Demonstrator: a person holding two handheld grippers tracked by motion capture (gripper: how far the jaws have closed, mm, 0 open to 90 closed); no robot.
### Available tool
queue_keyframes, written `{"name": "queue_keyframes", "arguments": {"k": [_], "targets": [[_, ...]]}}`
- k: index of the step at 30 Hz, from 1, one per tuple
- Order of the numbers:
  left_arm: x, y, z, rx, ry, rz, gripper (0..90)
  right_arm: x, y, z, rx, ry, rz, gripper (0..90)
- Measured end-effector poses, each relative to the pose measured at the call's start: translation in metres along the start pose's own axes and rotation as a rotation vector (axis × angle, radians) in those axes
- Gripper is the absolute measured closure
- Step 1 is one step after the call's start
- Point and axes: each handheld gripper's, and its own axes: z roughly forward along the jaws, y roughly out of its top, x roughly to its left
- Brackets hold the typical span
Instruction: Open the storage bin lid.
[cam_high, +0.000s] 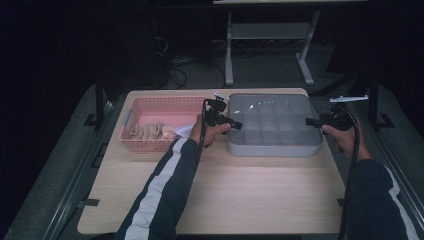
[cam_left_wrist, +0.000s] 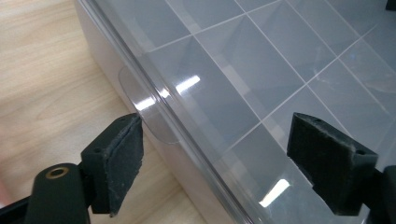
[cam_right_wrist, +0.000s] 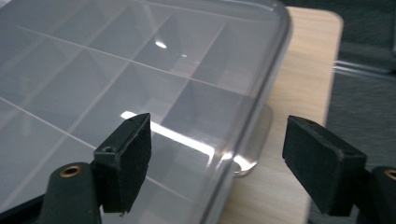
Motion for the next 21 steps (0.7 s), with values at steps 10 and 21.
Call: {"name": "queue_keyframes", "arguments": {"k": [10, 21], "targets": [[0.001, -0.006, -0.001, -0.046, -0.028, -0.033, 24.5, -0.006, -0.009, 0.002, -0.008, 0.106, 0.061, 22.2], [0.000, -0.009, -0.017, -0.118, -0.027, -0.030, 38.0, -0.006, -0.008, -0.006, -0.077, 0.086, 0.096, 36.6]]}}
